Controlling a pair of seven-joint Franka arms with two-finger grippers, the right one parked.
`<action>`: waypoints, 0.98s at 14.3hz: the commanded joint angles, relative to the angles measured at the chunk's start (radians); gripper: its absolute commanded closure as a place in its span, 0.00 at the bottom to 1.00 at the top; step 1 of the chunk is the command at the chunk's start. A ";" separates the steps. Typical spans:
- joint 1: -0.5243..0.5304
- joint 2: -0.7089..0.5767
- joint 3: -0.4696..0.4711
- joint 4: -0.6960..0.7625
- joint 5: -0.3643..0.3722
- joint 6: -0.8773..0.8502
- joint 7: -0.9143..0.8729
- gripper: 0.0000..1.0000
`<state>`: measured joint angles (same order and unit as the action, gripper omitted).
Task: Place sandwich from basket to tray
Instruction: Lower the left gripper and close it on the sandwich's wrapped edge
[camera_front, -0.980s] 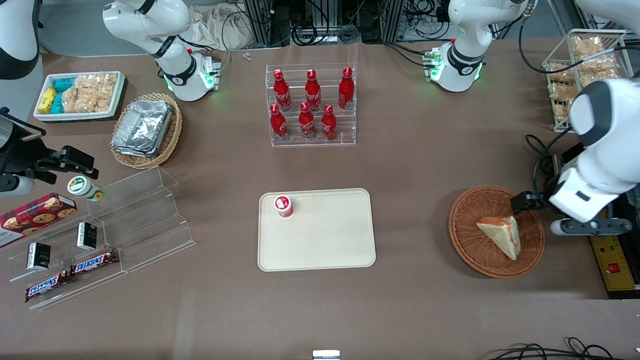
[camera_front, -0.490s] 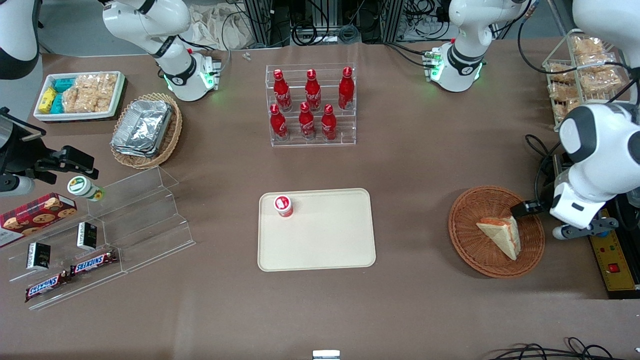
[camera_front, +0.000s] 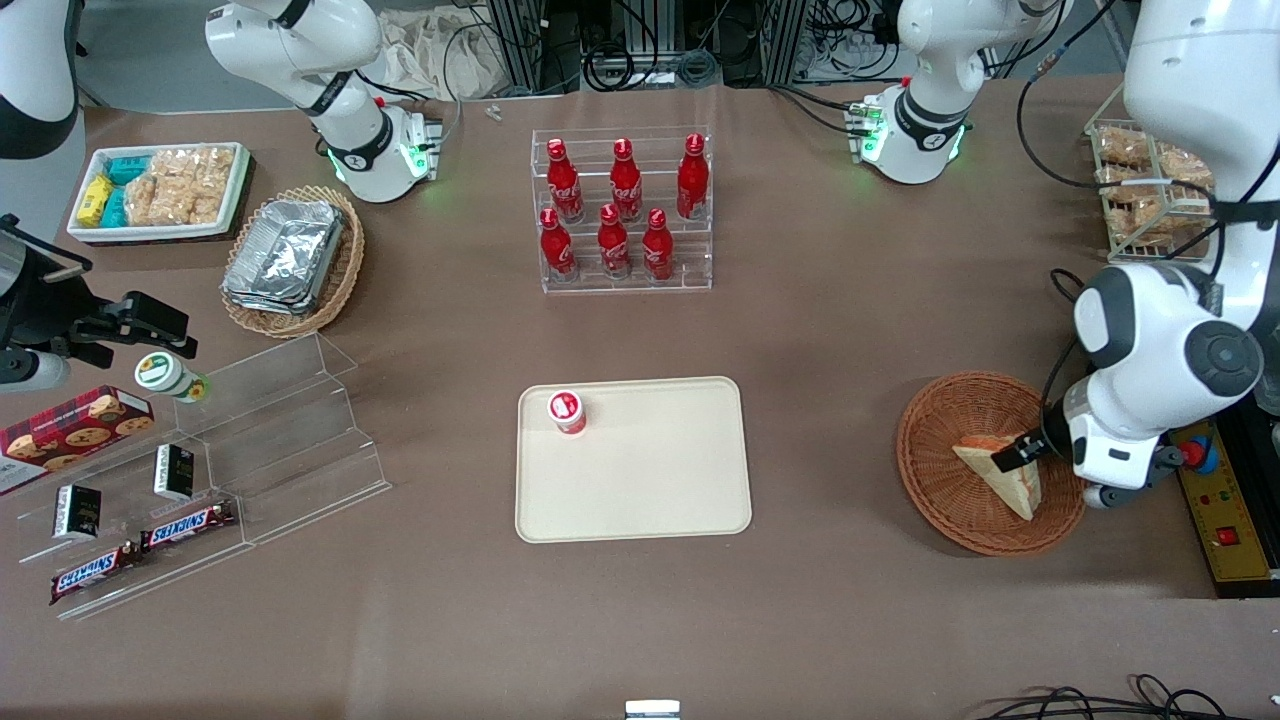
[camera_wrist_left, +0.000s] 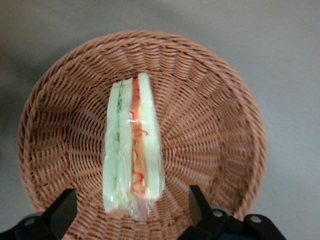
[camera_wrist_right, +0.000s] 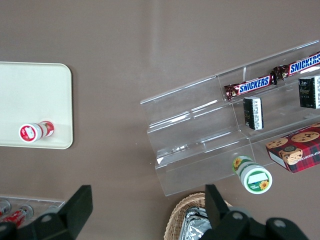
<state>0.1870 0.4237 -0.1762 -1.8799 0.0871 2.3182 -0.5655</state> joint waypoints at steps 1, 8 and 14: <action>0.002 0.023 -0.002 -0.005 0.049 0.030 -0.059 0.01; 0.008 0.023 -0.003 -0.010 0.054 0.037 -0.063 0.66; -0.006 -0.089 -0.044 0.114 0.049 -0.263 -0.114 1.00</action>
<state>0.1870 0.4098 -0.1924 -1.8357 0.1141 2.2158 -0.6382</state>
